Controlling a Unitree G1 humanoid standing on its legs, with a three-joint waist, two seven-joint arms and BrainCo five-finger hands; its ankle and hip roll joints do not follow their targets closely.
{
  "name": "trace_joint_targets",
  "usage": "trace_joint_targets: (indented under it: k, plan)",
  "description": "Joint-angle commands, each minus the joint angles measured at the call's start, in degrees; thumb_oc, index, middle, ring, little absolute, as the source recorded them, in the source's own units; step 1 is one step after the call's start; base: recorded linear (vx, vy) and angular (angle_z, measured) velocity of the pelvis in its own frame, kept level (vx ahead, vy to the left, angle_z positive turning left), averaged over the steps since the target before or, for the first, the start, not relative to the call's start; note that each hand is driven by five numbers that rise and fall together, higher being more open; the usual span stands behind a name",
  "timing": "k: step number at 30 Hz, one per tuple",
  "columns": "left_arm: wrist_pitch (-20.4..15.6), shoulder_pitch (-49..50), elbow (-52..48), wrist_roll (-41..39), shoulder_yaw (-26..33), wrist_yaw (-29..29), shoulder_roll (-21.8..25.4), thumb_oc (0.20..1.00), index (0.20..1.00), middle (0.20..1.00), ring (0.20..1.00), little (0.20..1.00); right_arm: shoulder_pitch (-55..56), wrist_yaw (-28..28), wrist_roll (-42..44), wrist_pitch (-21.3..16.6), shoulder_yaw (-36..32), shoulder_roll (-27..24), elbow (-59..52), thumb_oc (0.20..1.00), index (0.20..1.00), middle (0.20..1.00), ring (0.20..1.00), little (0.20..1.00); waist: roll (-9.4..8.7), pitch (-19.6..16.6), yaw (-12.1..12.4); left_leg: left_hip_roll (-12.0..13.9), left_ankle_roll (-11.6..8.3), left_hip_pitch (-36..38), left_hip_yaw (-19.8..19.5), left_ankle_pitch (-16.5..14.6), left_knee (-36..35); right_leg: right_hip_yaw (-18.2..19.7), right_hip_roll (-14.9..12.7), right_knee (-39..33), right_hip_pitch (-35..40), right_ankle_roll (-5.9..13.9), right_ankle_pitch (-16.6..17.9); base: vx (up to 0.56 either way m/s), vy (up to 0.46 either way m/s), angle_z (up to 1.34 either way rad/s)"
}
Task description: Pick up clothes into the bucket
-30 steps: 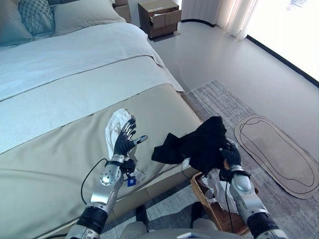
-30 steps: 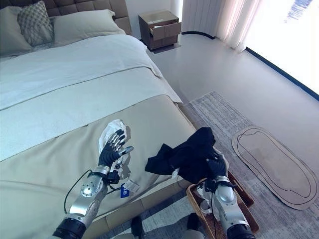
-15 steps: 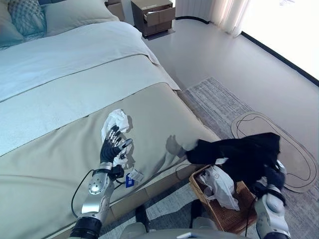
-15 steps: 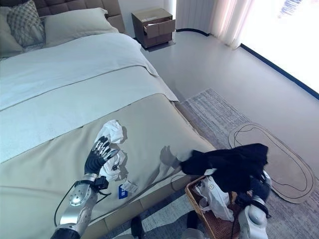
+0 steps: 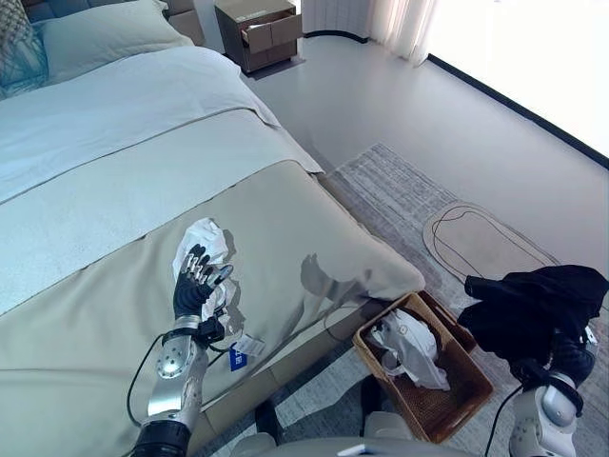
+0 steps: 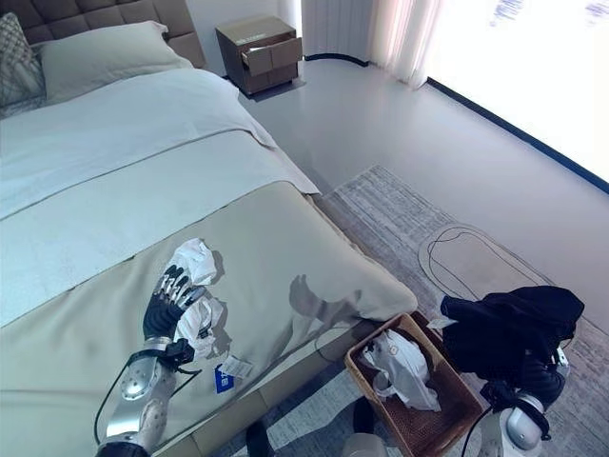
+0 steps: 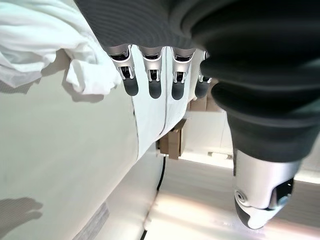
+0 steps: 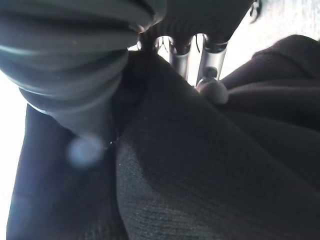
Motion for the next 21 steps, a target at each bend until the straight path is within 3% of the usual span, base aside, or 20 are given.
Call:
trace_joint_targets:
  k: [1,5,11,21]
  plan:
    - [-4.31,-3.04,0.35,0.59,2.66,0.8,1.86,1.0,1.0,1.0,1.0,1.0,-1.28,0.93,0.18,-5.76,-2.42,-1.21,-5.88,0.2,0.2,0.2,0.2,0.2,-3.09,-1.46,0.33,0.7,0.26,-2.23,-1.14,-5.08,6.44,-1.76,-3.15,6.34,-1.89,2.87,-1.22,0.0,0.0,0.0]
    - [-4.63,-3.36,-0.13,1.34,2.6,0.96,2.0,1.0,1.0,1.0,1.0,1.0,-1.01,1.72,-4.71,-2.57,2.53,-2.48,-2.4,0.2,0.2,0.2,0.2,0.2,-3.27,-0.7,0.61,0.65,0.31,-2.65,-1.08,-5.02,6.75,-1.4,-3.2,6.53,-2.39,2.73,-1.05,0.0,0.0,0.0]
    - [-5.13,-3.95,-1.1,1.81,2.65,2.13,2.06,1.0,1.0,1.0,1.0,1.0,-2.18,1.61,-5.77,-1.13,6.44,-2.0,1.33,0.2,0.2,0.2,0.2,0.2,-3.18,0.95,0.8,0.51,0.37,-4.16,-1.34,-5.37,8.64,-1.29,-3.53,7.72,-3.38,2.59,-1.3,-0.03,0.001,0.0]
    - [-7.68,-6.85,-5.73,2.48,3.04,7.52,2.81,1.0,1.0,1.0,1.0,1.0,-5.7,2.12,-4.44,-0.33,10.73,-2.57,5.29,0.2,0.2,0.2,0.2,0.2,-3.0,9.27,0.02,0.42,1.16,-13.28,-1.59,-10.03,22.11,1.38,-4.97,16.18,-10.72,1.74,-3.13,-0.1,0.015,-0.01]
